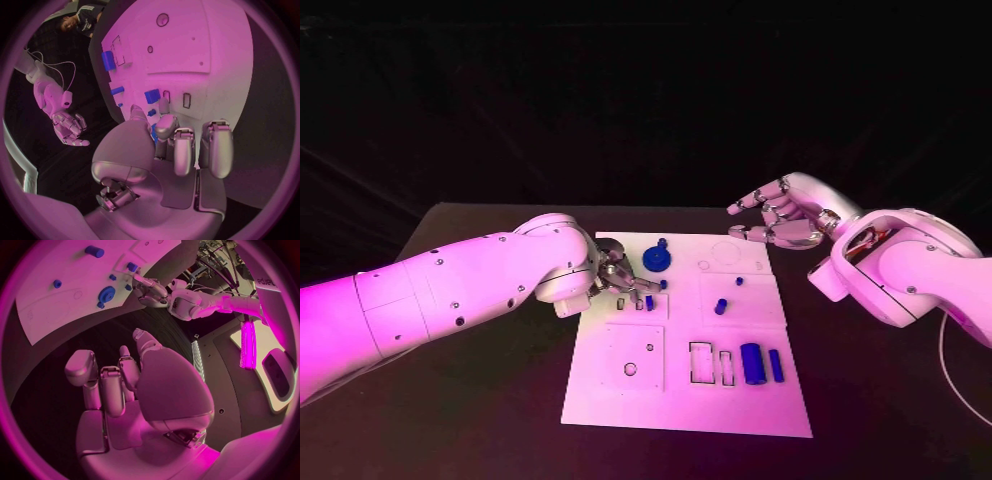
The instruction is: Assemble the parts on the task board
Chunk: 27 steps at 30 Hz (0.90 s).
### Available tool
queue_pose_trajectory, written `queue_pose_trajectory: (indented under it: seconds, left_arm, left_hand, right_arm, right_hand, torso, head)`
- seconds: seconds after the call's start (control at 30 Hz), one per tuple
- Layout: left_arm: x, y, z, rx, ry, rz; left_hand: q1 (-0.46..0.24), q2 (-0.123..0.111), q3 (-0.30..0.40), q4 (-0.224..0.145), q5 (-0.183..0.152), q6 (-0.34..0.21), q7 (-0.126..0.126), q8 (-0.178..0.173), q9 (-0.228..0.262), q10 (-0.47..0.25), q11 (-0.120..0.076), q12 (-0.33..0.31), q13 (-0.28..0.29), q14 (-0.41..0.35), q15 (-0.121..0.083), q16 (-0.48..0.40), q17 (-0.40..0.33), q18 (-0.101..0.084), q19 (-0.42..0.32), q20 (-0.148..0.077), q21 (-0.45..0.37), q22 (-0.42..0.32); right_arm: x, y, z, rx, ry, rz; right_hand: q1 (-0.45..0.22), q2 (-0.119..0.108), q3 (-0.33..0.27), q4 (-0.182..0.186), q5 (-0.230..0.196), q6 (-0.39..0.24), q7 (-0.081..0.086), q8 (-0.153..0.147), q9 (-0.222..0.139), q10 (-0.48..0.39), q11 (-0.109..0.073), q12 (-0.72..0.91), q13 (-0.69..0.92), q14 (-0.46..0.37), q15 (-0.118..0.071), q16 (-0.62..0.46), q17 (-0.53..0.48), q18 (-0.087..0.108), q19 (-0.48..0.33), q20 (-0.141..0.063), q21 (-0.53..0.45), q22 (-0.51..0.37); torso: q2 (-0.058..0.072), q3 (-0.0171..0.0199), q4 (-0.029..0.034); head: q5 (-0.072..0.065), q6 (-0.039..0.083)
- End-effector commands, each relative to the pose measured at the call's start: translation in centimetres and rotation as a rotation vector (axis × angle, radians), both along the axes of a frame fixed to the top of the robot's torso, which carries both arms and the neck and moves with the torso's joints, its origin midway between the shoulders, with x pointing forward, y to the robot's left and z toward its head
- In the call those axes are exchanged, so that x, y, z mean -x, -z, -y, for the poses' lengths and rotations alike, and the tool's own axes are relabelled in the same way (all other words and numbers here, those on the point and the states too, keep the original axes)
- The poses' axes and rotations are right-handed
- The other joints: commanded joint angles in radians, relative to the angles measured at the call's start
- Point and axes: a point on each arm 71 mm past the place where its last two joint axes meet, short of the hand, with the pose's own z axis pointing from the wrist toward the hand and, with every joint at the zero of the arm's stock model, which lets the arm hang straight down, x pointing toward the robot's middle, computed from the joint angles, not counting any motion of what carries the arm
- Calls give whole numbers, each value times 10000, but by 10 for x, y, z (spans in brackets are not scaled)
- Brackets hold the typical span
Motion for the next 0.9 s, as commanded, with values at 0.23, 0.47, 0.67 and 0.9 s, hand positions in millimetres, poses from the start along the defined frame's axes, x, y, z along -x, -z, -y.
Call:
queue_pose_trajectory:
  seconds: [0.23, 0.47, 0.67, 0.9]
  left_arm:
    - [1, 1, 9, -346, 423, -65]
    - [1, 2, 15, -432, 585, -130]
    - [0, 3, 16, -483, 617, -150]
    - [0, 3, 19, -493, 655, -161]
  left_hand:
    - [66, 128, -103, -5, -25, -85, -39, 173, 144, 92, -26, 80, 88, 1036, -82, 29, 2631, -74, 573, -65, 60, 1516]
    - [217, 205, -119, -33, -22, -158, -46, 276, 310, 98, -33, 100, 138, 1036, -88, 29, 2631, -75, 573, -69, 65, 1528]
    - [304, 242, -123, -48, -21, -200, -48, 324, 396, 107, -33, 121, 177, 1036, -89, 29, 2631, -78, 576, -68, 72, 1542]
    - [378, 256, -132, -61, -21, -231, -50, 365, 469, 117, -35, 138, 210, 1036, -90, 29, 2631, -79, 577, -68, 75, 1550]
  right_arm:
    - [-1, 4, -7, 220, -282, -161]
    - [-2, 6, -8, 229, -277, -203]
    - [-2, 6, -8, 217, -235, -186]
    - [-2, 7, -8, 223, -234, -199]
  right_hand:
    - [-39, -77, 86, 13, 105, 87, 19, 69, -8, 10, -40, 34, -126, 776, -70, -44, 1366, 162, -20, -24, -73, -31]
    - [-49, -77, 125, 21, 193, 85, 17, 64, -11, 11, -45, 34, -132, 776, -75, -49, 1363, 165, -22, -28, -87, -47]
    - [-46, -80, 147, 21, 235, 76, 17, 56, -14, -3, -45, 12, -152, 775, -77, -54, 1358, 166, -24, -30, -94, -56]
    - [-42, -84, 163, 18, 262, 71, 18, 52, -15, -9, -46, 5, -158, 774, -78, -58, 1353, 169, -30, -31, -104, -71]
  torso:
    - [-4, -7, 15]
    - [-4, -14, 19]
    - [-5, -12, 9]
    - [-8, -1, 30]
  head:
    - [-49, -57]
    - [-119, -88]
    - [-138, -106]
    - [-158, -139]
